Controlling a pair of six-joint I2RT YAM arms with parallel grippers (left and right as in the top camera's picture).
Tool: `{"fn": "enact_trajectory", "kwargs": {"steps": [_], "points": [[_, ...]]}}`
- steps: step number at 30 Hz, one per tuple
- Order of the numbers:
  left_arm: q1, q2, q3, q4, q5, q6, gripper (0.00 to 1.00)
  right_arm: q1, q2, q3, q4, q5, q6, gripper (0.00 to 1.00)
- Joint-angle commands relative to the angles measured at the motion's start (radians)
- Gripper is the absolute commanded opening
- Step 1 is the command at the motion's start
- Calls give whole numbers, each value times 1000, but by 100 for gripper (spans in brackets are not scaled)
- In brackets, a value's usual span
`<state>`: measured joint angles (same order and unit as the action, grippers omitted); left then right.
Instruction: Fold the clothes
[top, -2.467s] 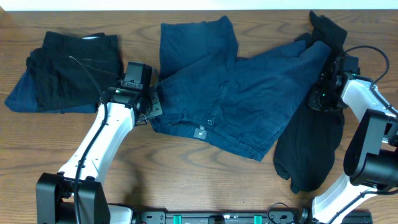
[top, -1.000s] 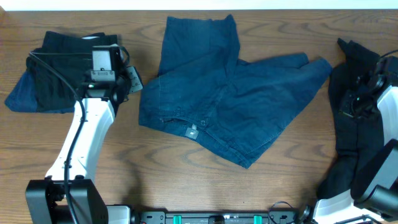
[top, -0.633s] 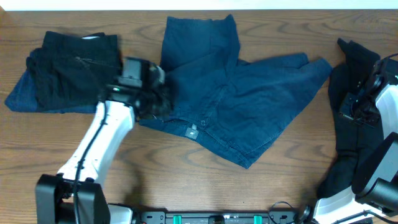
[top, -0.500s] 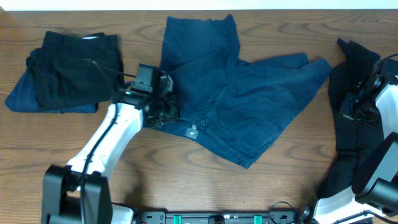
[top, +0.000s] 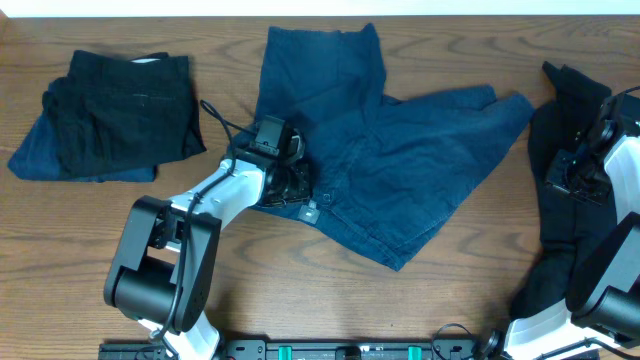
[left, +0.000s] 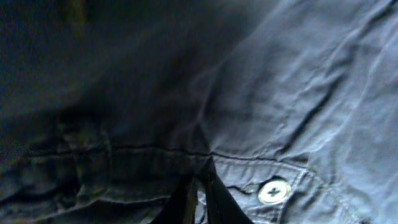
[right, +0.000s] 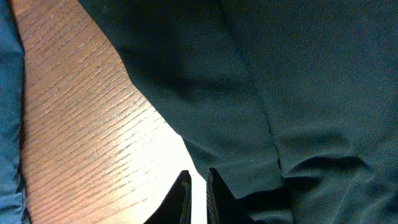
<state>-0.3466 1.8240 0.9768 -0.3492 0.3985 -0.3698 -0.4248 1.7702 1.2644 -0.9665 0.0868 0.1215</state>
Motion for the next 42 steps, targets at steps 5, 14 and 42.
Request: {"fn": "enact_trajectory", "kwargs": {"steps": [5,14,42], "points": [[51,49,-15,-61,-338,27,10,-4,8,-6,0,10,-3,11],[285,49,72,17,-399,39,10,-4,8,-6,2,-13,-3,12],[-23,-38,211,-514,140,107,10,-16,292,-7,245,5,-89,6]]}}
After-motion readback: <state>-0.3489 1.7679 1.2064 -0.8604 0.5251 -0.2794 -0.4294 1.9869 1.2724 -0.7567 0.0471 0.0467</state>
